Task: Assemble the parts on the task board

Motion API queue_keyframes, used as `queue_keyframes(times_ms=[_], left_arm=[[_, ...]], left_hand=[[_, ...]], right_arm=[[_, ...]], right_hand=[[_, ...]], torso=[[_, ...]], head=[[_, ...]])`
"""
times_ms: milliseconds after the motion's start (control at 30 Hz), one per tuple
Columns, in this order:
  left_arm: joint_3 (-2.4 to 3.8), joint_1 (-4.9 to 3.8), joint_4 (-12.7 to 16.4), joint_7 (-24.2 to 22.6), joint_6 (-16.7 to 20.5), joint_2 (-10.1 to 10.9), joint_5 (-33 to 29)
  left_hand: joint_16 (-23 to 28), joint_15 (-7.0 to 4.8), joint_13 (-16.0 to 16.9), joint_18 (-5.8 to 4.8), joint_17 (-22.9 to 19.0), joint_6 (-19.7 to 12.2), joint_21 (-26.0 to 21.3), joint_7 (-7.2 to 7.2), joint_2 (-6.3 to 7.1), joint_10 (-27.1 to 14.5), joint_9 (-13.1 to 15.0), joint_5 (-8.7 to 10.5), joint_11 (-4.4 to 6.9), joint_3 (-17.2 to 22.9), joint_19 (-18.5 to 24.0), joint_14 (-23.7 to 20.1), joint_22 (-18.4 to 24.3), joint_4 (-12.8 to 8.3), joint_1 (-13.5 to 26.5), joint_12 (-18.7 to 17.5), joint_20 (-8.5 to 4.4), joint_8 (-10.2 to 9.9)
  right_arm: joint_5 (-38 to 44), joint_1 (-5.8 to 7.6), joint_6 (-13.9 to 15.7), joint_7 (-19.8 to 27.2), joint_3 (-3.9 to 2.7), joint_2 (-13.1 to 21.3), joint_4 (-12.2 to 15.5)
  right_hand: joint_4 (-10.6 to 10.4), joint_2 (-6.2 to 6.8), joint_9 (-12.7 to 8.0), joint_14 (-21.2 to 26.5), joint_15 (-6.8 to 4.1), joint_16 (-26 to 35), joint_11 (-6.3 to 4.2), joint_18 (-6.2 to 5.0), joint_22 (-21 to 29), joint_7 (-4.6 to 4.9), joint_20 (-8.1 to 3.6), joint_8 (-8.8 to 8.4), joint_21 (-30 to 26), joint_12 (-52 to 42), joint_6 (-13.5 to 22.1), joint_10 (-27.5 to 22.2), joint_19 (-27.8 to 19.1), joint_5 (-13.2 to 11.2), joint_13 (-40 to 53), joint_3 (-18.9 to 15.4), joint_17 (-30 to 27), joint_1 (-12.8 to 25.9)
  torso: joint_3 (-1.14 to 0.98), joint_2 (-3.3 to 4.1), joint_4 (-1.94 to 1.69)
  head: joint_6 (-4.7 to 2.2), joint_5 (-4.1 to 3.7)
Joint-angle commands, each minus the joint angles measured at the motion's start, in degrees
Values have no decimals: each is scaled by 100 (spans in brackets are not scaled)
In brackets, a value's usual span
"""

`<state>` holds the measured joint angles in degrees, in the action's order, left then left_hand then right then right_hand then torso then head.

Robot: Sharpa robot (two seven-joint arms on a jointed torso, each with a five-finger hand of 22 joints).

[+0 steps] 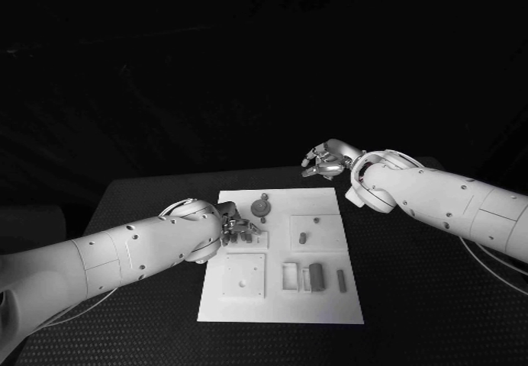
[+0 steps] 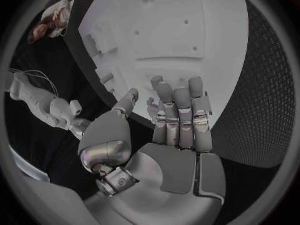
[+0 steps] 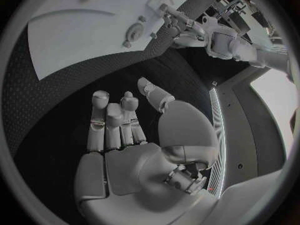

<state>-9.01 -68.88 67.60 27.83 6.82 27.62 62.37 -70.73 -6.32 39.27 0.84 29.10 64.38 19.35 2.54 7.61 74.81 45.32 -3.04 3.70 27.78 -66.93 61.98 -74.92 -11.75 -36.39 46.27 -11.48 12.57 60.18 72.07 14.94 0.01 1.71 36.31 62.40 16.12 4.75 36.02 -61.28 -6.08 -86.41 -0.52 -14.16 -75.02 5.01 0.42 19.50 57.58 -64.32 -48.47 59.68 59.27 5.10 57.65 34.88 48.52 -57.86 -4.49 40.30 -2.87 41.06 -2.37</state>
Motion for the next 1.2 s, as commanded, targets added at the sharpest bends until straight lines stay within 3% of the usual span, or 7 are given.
queue_keyframes(times_ms=[33,133,300,567,700,833,1200], left_arm=[[81,-29,-37,-33,-155,58,-323],[135,-98,-59,-3,-329,146,-394],[142,-228,-165,-4,-389,244,-496],[187,-310,-846,-160,-190,161,-504],[189,-318,-1096,-249,-256,68,-503],[191,-319,-1284,-292,-251,-34,-496],[190,-311,-1867,-363,-161,-371,-296]], left_hand=[[-17,17,-1,-8,-7,-81,-38,33,-42,-29,-18,14,-19,-13,49,-48,-104,-21,14,-9,-4,-40],[-27,20,2,-14,-13,-90,-48,39,-81,-49,-15,12,-25,-12,58,-67,-107,-56,-20,0,-2,-37],[14,66,-33,-53,-67,-169,-137,83,-195,-212,-19,7,-72,-22,177,-223,-97,-176,-108,-50,33,-53],[378,330,-344,-81,-320,-510,-561,272,-432,-640,-47,-39,-270,22,591,-659,37,-402,-316,-498,278,-134],[671,518,-586,-84,-487,-803,-852,429,-409,-943,-76,-56,-431,49,877,-965,158,-430,-402,-853,457,-224],[1170,830,-989,-79,-730,-1055,-1287,590,-204,-1329,-58,-51,-641,152,1272,-1363,413,-413,-617,-1440,755,-248],[1566,1003,-1396,-40,-886,-1249,-1559,666,-168,-1447,-18,-53,-796,169,1399,-1474,663,-408,-881,-1922,939,-192]], right_arm=[[-12,0,-65,61,-3,1,-1],[-15,0,-63,61,-3,10,-4],[-25,0,-62,62,-3,18,-16],[-36,0,-58,63,-3,7,-33],[-46,0,-44,66,-3,3,-44],[-51,0,-34,67,-3,4,-37],[-63,1,-26,62,-3,19,-7]], right_hand=[[-1,14,9,26,-14,27,12,-84,-74,66,-9,-40,-22,17,-950,-448,-39,31,-10,-15,3,56],[-2,13,9,26,-14,27,12,-84,-74,66,-9,-41,-22,17,-949,-448,-39,31,-10,-15,4,57],[-4,15,9,26,-13,27,13,-84,-74,67,-8,-43,-22,16,-948,-448,-39,31,-10,-17,4,61],[-7,18,8,27,-12,27,15,-84,-74,72,-8,-56,-23,14,-931,-449,-37,32,-9,-20,4,67],[-9,20,2,27,-5,26,26,-84,-73,87,-9,-89,-26,11,-886,-451,-35,33,-9,-20,6,72],[-10,20,-2,28,2,26,35,-84,-73,98,-10,-111,-28,9,-857,-453,-34,34,-9,-20,7,75],[-11,26,-10,29,22,26,59,-84,-74,124,-11,-160,-31,5,-790,-460,-31,34,-8,-20,8,78]], torso=[[2,1,-3],[2,0,-5],[3,0,-6],[-2,9,3],[-3,8,0],[1,8,-1],[-7,16,3]], head=[[-29,12],[-37,14],[-61,24],[-101,15],[-96,7],[-96,0],[-114,-21]])
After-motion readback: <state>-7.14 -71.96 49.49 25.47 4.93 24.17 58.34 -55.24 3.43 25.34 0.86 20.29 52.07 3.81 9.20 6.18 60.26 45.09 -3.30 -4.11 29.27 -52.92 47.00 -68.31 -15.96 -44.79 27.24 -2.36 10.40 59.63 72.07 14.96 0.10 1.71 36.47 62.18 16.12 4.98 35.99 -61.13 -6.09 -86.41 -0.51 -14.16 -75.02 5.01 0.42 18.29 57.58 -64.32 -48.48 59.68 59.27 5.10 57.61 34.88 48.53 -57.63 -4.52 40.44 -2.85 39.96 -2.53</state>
